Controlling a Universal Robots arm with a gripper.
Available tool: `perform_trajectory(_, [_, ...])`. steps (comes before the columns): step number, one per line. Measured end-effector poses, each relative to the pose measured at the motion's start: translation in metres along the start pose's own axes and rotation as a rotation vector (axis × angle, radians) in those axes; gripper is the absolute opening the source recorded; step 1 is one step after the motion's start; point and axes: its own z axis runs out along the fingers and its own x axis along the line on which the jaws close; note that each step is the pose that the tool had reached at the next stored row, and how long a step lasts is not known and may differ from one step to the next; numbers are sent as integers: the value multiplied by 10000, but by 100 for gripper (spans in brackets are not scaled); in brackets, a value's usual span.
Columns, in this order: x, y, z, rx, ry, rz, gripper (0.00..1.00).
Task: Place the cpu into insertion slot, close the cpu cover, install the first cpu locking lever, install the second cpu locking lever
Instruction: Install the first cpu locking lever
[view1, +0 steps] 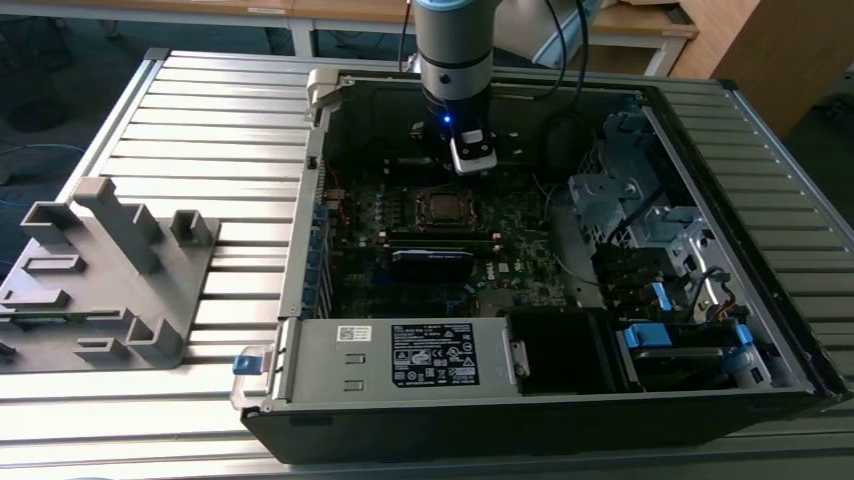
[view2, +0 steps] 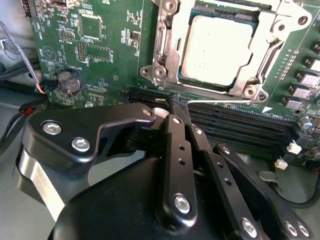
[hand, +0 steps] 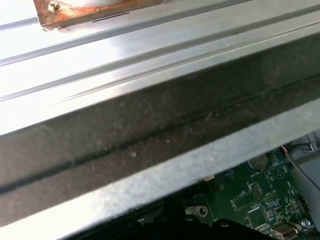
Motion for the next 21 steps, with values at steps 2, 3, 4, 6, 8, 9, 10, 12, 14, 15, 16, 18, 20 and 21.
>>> perform_trajectory(2, [1,0,0,0,-1,9,11])
perform_trajectory(3, [7,-3,-2,2,-1,11,11])
perform_trajectory(4, [16,-7,-4,-3,2,12,11])
perform_trajectory(6, [27,-11,-2,-43,16,18,11])
perform_trajectory(8, [28,-12,3,-164,61,39,11])
perform_trajectory(9, [28,-12,4,-221,83,50,11])
perform_trajectory(10, [28,-12,4,-249,93,55,11])
perform_trajectory(12, [28,-12,5,-255,95,57,11])
perform_trajectory(14, [28,-12,4,-258,96,56,11])
perform_trajectory(15, [28,-12,5,-258,96,55,11])
perform_trajectory(16, [28,-12,5,-258,97,55,11])
perform_trajectory(18, [29,-13,5,-257,97,55,11])
perform_trajectory(20, [29,-14,11,-262,95,55,11])
perform_trajectory(21, [30,-16,18,-260,96,56,11])
